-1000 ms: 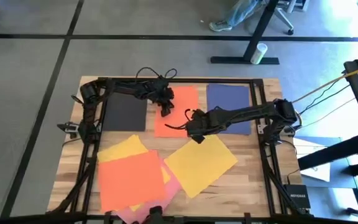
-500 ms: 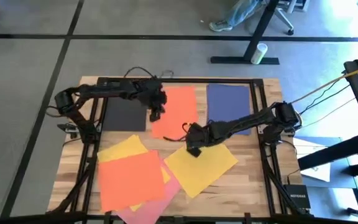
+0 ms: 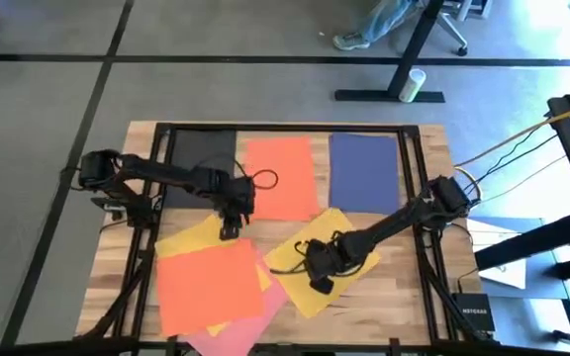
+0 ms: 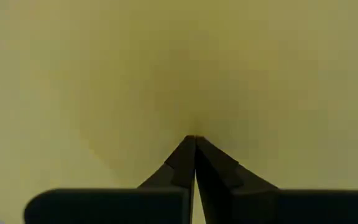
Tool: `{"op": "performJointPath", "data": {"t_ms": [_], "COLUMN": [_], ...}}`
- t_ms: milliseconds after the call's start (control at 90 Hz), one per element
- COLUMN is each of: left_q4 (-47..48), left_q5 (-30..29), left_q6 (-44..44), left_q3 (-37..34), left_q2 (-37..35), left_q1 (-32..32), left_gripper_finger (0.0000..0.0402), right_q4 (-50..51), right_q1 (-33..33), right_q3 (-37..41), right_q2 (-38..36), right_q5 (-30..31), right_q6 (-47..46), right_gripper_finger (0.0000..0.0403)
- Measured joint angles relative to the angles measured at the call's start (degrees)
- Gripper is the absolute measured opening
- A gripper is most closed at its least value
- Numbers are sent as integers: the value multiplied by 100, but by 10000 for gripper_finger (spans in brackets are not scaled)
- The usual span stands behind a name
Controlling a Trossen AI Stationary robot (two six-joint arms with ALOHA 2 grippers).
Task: Organize paper
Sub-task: Move the yellow paper to the bottom left of the table
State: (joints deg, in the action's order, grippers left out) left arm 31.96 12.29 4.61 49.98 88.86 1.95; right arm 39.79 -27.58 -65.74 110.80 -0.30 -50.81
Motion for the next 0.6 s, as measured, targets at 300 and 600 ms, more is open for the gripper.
{"op": "performJointPath", "data": {"t_ms": [300, 600], "left_q4": [-932, -2789], "left_q5": [-693, -1398], "left_q6": [1481, 2425], "left_q3": [2, 10], "left_q2": [0, 0], "left_q1": [-1575, -2678], "left_gripper_finger": [0, 0], "right_q4": [3027, 2606], "right_q1": [-1490, -2430], "right_q3": [14, 18], "right_q2": [226, 170], "right_q5": [501, 680], "right_q6": [396, 1901], "right_gripper_finger": [0, 0]}}
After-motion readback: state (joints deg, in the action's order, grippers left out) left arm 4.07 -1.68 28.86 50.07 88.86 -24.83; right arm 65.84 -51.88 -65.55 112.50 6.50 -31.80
